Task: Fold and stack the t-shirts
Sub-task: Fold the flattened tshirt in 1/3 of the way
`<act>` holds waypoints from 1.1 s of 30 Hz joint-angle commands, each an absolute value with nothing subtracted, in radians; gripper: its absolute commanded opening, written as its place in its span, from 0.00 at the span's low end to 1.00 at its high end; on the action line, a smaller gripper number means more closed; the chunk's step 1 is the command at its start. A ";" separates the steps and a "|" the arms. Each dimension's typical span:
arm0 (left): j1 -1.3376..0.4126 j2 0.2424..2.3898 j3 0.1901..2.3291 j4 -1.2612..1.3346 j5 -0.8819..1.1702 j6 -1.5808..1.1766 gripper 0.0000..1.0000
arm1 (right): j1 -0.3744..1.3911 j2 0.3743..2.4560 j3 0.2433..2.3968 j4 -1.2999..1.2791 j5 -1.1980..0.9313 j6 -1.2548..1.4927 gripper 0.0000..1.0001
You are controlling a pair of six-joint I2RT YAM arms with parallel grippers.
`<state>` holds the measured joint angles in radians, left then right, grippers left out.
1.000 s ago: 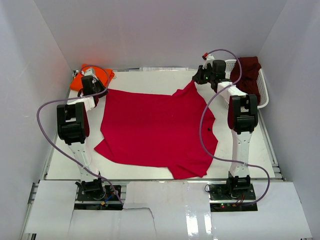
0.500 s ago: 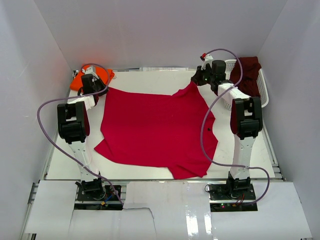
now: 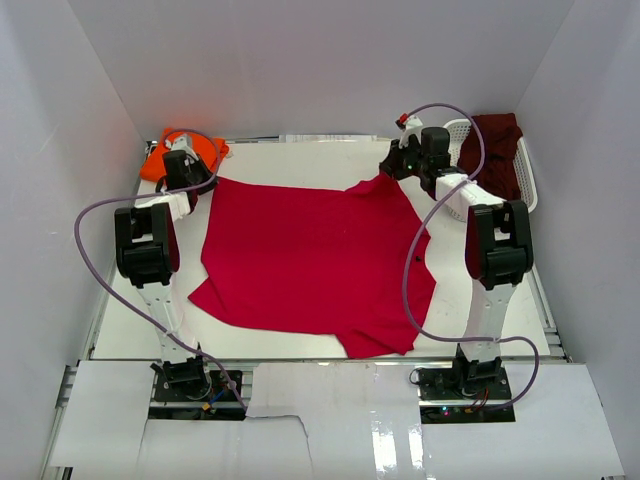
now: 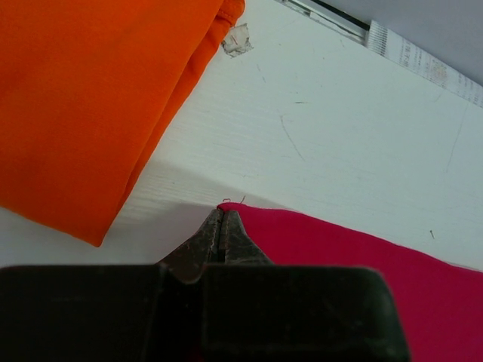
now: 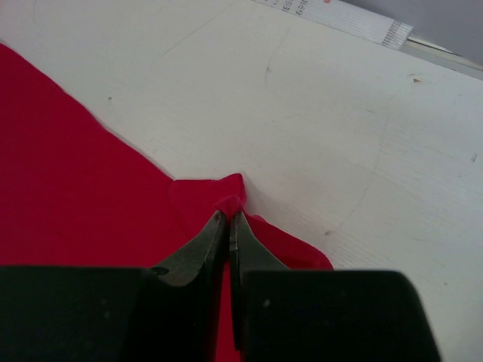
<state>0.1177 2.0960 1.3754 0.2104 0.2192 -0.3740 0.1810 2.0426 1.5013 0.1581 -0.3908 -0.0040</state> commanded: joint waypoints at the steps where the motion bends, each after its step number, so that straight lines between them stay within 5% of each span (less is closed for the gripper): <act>1: 0.117 2.000 1.355 0.219 0.222 -0.365 0.00 | 0.187 1.950 1.464 0.204 -0.382 -0.023 0.08; 33: 0.118 1.822 1.198 0.183 0.178 -0.380 0.00 | 0.196 1.625 1.175 0.189 -0.354 -0.044 0.08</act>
<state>0.1177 1.9289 1.2133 0.1860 0.1745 -0.3752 0.1921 1.6810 1.1934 0.1566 -0.3641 -0.0319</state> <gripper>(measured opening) 0.024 0.084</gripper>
